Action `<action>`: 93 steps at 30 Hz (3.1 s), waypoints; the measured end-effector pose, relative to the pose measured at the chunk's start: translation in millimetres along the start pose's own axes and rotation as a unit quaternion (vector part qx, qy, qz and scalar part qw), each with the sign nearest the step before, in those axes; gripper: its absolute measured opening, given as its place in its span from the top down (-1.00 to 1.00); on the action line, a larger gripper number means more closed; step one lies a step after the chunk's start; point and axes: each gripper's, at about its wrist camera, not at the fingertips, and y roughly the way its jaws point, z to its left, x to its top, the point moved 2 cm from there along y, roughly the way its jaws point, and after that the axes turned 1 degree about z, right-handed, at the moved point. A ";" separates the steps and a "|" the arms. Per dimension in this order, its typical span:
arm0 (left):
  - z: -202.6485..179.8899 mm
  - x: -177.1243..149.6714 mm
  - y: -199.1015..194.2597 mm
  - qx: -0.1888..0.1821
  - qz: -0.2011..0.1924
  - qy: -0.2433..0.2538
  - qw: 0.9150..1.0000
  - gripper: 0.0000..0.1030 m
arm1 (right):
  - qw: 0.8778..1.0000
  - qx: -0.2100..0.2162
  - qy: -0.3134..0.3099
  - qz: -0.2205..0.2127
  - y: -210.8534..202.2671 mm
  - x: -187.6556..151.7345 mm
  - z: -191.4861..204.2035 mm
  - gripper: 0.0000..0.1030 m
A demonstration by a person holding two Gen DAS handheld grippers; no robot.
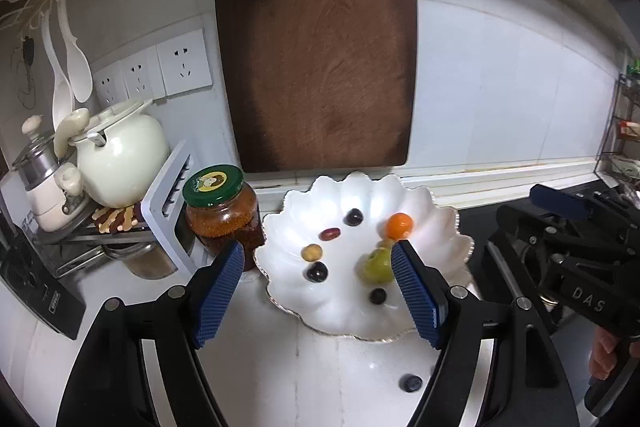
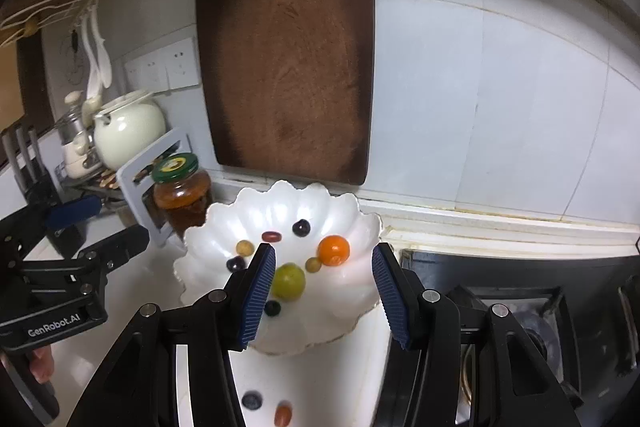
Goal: Organize fruits
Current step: 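Move both open tools back from the bowl toward the dark plum and red date, then grasp the dark plum with the left tool while the right tool grasps the red date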
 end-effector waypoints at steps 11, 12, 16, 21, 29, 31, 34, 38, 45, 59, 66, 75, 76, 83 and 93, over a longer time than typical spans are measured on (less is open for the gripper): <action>-6.3 -25.1 -35.8 -0.003 -0.024 0.024 0.999 -0.58 | 1.000 0.003 -0.010 -0.010 -35.4 -28.4 9.7 -0.01; -7.4 -27.8 -37.2 -0.004 -0.023 0.026 0.999 -0.58 | 1.000 0.005 -0.009 -0.010 -37.1 -31.0 10.1 -0.01; -11.3 -39.4 -41.0 -0.012 -0.022 0.032 0.999 -0.60 | 1.000 0.011 -0.005 -0.003 -41.3 -43.1 11.2 -0.01; -17.0 -55.1 -36.6 -0.029 -0.013 0.038 0.999 -0.61 | 1.000 0.010 -0.009 0.015 -42.1 -60.1 13.1 0.00; -26.3 -75.2 -29.4 -0.056 0.002 0.054 0.997 -0.60 | 0.999 0.013 -0.005 0.044 -39.1 -83.0 11.7 0.00; -28.0 -78.7 -27.6 -0.058 0.004 0.059 0.997 -0.60 | 0.999 0.016 -0.003 0.048 -37.9 -86.7 11.5 0.00; -31.2 -84.7 -24.5 -0.066 0.008 0.066 0.996 -0.60 | 0.998 0.022 -0.004 0.057 -34.7 -92.5 13.6 0.00; -33.4 -91.8 -19.5 -0.073 0.011 0.076 0.994 -0.55 | 0.997 0.030 -0.008 0.069 -29.0 -100.5 18.7 0.00; -36.4 -108.5 -7.6 -0.091 0.024 0.102 0.990 -0.37 | 0.996 0.035 -0.014 0.086 -17.8 -113.1 24.2 0.01; -50.6 -134.5 27.6 -0.146 0.048 0.163 0.975 -0.04 | 0.989 0.050 -0.016 0.138 20.2 -136.0 32.2 0.27; -62.6 -146.9 54.0 -0.176 0.084 0.186 0.963 0.12 | 0.985 0.056 -0.003 0.161 38.8 -143.7 29.8 0.40; -71.7 -151.8 71.1 -0.197 0.103 0.204 0.953 0.30 | 0.981 0.066 0.015 0.182 56.9 -150.6 28.6 0.51; -72.1 -151.8 73.0 -0.198 0.105 0.203 0.953 0.30 | 0.981 0.066 0.016 0.183 57.8 -150.9 28.3 0.52; -75.7 -152.9 83.8 -0.207 0.120 0.206 0.949 0.45 | 0.978 0.070 0.018 0.195 66.1 -155.0 28.8 0.57; -78.6 -153.2 90.3 -0.210 0.130 0.201 0.948 0.56 | 0.975 0.078 0.035 0.204 73.1 -159.4 22.2 0.66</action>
